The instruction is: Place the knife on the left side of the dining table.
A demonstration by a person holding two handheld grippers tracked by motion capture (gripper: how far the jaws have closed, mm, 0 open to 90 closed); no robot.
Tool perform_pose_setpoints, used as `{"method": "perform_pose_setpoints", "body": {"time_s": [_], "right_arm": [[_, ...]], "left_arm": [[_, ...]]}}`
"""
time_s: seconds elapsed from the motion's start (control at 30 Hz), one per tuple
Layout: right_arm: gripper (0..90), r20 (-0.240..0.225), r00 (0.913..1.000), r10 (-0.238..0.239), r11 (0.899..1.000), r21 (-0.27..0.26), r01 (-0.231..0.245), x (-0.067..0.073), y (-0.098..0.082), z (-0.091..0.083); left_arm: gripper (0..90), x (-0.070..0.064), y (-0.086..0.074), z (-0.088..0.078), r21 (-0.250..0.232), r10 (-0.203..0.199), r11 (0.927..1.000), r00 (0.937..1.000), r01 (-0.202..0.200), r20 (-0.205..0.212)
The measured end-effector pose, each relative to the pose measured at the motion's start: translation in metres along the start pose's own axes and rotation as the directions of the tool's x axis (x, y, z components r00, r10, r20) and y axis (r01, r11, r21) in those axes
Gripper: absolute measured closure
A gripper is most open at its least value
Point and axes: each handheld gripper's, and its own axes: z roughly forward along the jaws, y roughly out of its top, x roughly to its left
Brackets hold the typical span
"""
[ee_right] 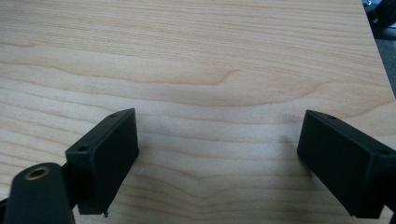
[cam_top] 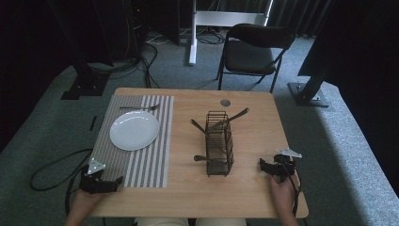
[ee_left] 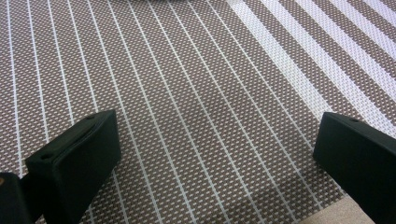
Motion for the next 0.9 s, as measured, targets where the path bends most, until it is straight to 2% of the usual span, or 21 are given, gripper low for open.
{"method": "perform_pose_setpoints", "body": {"time_s": [0.57, 0.7, 0.77, 0.9], "right_arm": [[11.5, -0.001, 1.0000, -0.001, 1.000, -0.001, 0.001, 0.0000, 0.0001, 0.0002], [11.6, -0.001, 1.0000, -0.001, 1.000, -0.001, 0.001, 0.0000, 0.0001, 0.0002], [11.6, -0.001, 1.0000, -0.001, 1.000, 0.000, 0.001, 0.0000, 0.0001, 0.0002], [11.6, -0.001, 1.0000, -0.001, 1.000, -0.001, 0.001, 0.0000, 0.0001, 0.0002]], "left_arm": [[1.0, 0.0000, -0.0001, -0.0002, -0.001, 0.003, 1.0000, 1.0000, -0.003, 0.001], [3.2, 0.0002, -0.0004, -0.0017, -0.004, 0.018, 0.9998, 0.9998, -0.018, 0.009], [3.2, 0.0001, -0.0009, -0.0028, -0.005, 0.016, 0.9999, 0.9998, -0.016, -0.007], [3.6, 0.0004, -0.0009, -0.0042, -0.002, 0.004, 1.0000, 0.9999, -0.004, 0.010]]}}
